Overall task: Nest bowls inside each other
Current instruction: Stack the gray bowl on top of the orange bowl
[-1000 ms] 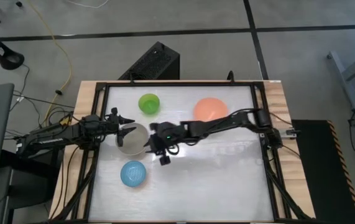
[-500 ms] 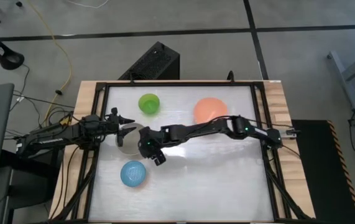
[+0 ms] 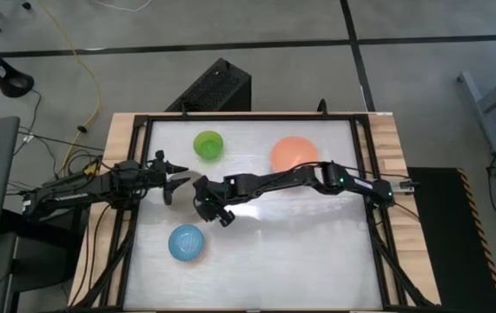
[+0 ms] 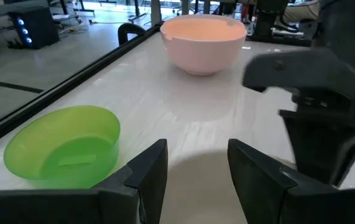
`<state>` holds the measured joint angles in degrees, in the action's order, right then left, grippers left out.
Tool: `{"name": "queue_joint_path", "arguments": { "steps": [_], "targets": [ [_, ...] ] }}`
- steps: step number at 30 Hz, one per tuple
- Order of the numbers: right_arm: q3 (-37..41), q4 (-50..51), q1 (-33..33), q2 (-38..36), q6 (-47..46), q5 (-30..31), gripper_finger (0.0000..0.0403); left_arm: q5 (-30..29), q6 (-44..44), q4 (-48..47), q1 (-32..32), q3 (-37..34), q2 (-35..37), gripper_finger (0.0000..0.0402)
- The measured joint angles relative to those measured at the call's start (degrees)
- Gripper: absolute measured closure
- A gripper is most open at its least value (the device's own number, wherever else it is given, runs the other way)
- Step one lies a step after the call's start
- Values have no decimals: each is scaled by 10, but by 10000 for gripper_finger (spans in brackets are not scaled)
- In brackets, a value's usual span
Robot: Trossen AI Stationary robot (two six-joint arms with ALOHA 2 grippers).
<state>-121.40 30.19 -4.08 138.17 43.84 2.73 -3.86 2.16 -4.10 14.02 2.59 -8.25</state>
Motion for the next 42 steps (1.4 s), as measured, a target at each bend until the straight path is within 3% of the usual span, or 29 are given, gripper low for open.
{"name": "queue_joint_path", "arguments": {
  "steps": [2, 8, 17, 24, 29, 36, 42],
  "targets": [
    [0, 14, 1, 0, 14, -10, 385, 0, 0, 0, 0, 0, 0, 244],
    [0, 69, 0, -32, -21, -13, 391, 0, 0, 0, 0, 0, 0, 244],
    [0, 332, -1, -150, -234, -88, 396, 0, 0, 0, 0, 0, 0, 244],
    [32, 450, -2, -238, -349, -2, 396, 0, 0, 0, 0, 0, 0, 244],
    [134, 438, 22, -339, -406, 47, 396, 0, 0, 1, 0, 0, 0, 244],
    [351, 338, 79, -495, -484, 69, 396, 0, 0, 0, 0, 0, 0, 244],
    [472, 265, 99, -552, -505, 82, 396, 0, 0, 0, 0, 0, 0, 244]
  ]
}}
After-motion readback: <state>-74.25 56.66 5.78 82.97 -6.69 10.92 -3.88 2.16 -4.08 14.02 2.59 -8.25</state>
